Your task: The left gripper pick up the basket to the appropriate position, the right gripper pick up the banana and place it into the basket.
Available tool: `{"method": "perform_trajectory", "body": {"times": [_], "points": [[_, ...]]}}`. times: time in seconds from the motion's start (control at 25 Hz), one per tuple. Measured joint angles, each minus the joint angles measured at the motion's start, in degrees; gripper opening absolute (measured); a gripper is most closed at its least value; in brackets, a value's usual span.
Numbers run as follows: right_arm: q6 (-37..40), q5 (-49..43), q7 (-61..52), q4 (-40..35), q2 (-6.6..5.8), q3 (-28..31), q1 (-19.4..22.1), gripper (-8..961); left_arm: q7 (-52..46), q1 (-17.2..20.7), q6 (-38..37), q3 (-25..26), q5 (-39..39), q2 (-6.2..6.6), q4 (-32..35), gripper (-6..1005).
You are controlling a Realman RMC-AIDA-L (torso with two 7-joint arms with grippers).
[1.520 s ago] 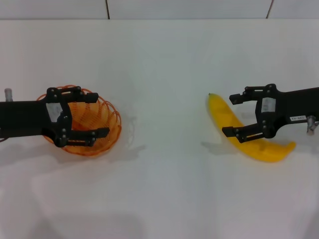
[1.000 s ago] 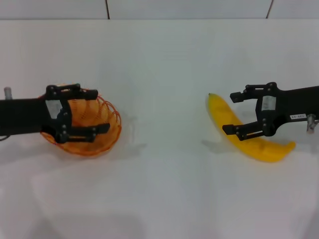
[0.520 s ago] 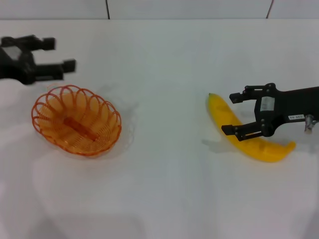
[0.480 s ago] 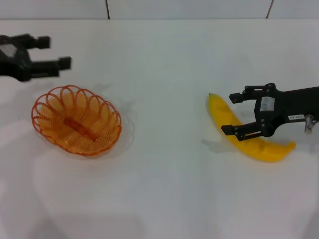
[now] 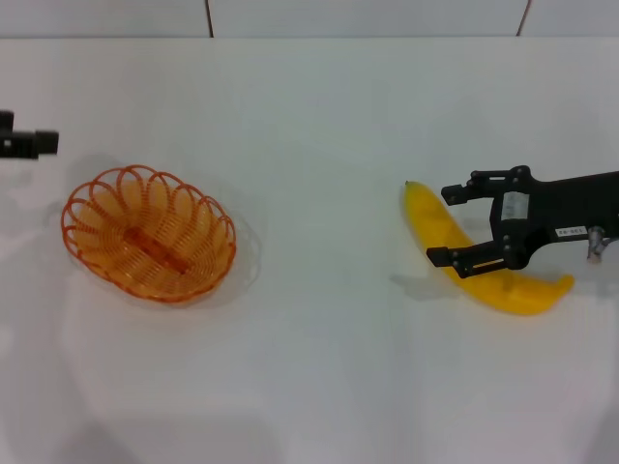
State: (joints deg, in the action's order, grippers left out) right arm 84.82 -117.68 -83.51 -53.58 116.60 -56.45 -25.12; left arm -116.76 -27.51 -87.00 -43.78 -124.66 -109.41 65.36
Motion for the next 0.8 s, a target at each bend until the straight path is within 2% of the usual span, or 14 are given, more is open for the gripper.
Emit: {"method": "perform_trajectory", "body": {"times": [0.24, 0.4, 0.8], "points": [[0.0, 0.0, 0.53, 0.67, 0.03, 0.11, -0.68, 893, 0.34, -0.78, 0.92, 0.22, -7.52, -1.3, -0.59, 847], [-0.03, -0.03, 0.54, 1.2, 0.03, 0.11, -0.75, 893, 0.67, -2.49, 3.69, 0.17, -10.71, -1.66, -3.99, 847], [-0.87, -0.04, 0.55, 1.93, 0.04, -0.24, -1.32, 892, 5.32, -5.73, 10.43, -0.21, -11.68, -2.06, -12.77, 848]]}}
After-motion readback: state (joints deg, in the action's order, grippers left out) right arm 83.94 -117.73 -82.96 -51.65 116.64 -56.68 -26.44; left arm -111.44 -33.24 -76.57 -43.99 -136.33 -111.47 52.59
